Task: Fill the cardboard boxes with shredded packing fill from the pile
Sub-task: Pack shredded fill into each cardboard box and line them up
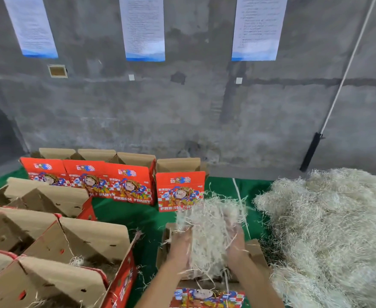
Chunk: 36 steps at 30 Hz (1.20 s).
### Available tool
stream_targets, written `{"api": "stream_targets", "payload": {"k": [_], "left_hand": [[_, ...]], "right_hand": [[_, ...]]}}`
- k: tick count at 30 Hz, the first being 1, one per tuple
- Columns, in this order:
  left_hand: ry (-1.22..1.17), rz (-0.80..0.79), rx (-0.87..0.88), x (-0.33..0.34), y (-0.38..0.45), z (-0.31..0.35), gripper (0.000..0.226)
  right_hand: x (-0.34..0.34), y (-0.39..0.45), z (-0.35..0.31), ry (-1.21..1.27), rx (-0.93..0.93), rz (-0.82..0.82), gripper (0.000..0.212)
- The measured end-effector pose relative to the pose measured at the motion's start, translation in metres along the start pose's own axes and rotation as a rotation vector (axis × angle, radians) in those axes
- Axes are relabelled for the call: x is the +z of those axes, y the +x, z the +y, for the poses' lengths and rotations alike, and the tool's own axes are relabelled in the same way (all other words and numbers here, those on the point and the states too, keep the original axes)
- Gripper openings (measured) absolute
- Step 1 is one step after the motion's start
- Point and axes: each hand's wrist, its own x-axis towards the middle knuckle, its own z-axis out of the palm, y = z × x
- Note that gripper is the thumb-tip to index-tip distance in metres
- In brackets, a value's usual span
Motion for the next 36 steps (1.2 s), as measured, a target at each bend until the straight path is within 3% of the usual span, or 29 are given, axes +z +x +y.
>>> {"api": "stream_targets", "payload": {"k": [4, 6, 7, 8, 10, 11, 14, 16, 17, 21, 23, 25, 28, 29, 31, 32, 35, 36], "left_hand": [[-0.221, 0.009, 0.136, -0.036, 0.001, 0.028, 0.038], [-0.259, 0.004, 0.191, -0.038, -0.002, 0.034, 0.032], [-0.249, -0.025, 0.163, -0.031, -0.008, 0.033, 0.041], [-0.219, -0.074, 0.091, -0.023, -0.011, 0.028, 0.064], [-0.084, -0.192, -0.107, 0.0, -0.02, 0.014, 0.098], [0.011, -0.218, -0.163, 0.01, -0.024, 0.005, 0.101], [0.109, -0.145, -0.197, 0.015, -0.021, -0.026, 0.07], [-0.054, -0.054, -0.138, -0.002, -0.014, -0.025, 0.029], [-0.104, 0.002, -0.124, -0.015, -0.006, -0.021, 0.021], [-0.118, 0.199, -0.169, -0.056, 0.013, -0.012, 0.035], [-0.055, 0.29, -0.185, -0.05, 0.012, -0.014, 0.038], [-0.098, 0.182, -0.206, -0.039, 0.002, -0.018, 0.043], [-0.14, 0.011, -0.207, -0.03, 0.005, -0.019, 0.075], [-0.119, -0.019, -0.214, -0.027, 0.004, -0.02, 0.076], [-0.025, 0.028, -0.23, -0.02, -0.002, -0.023, 0.05], [0.041, 0.056, -0.219, -0.016, -0.002, -0.027, 0.036], [0.138, 0.119, -0.138, -0.015, 0.009, -0.042, 0.034], [0.145, 0.15, -0.081, -0.017, 0.012, -0.044, 0.03]], "right_hand": [[-0.035, 0.002, -0.042, -0.025, -0.198, 0.05, 0.039], [-0.04, -0.003, -0.046, -0.039, -0.248, -0.054, 0.037], [-0.038, -0.005, -0.041, -0.111, -0.221, -0.066, 0.034], [-0.037, -0.003, -0.036, -0.207, -0.194, -0.029, 0.033], [-0.026, -0.007, -0.02, -0.249, -0.178, 0.03, 0.054], [-0.02, -0.011, -0.012, -0.258, -0.15, -0.001, 0.06], [-0.02, -0.003, 0.0, -0.251, -0.144, -0.01, 0.038], [-0.037, 0.006, -0.01, -0.277, -0.177, 0.158, 0.054], [-0.048, 0.01, -0.018, -0.263, -0.199, 0.234, 0.066], [-0.086, 0.028, -0.033, -0.137, -0.208, 0.203, 0.096], [-0.083, 0.031, -0.026, -0.248, -0.207, 0.177, 0.092], [-0.075, 0.029, -0.013, -0.328, -0.165, 0.126, 0.077], [-0.066, 0.026, 0.004, -0.578, -0.049, -0.069, 0.088], [-0.063, 0.027, 0.012, -0.69, -0.019, -0.121, 0.091], [-0.057, 0.03, 0.031, -0.864, 0.053, -0.096, 0.104], [-0.055, 0.033, 0.042, -0.916, 0.066, -0.05, 0.103], [-0.052, 0.044, 0.06, -0.914, -0.052, -0.01, 0.037], [-0.055, 0.045, 0.058, -0.883, -0.096, -0.008, 0.031]]}}
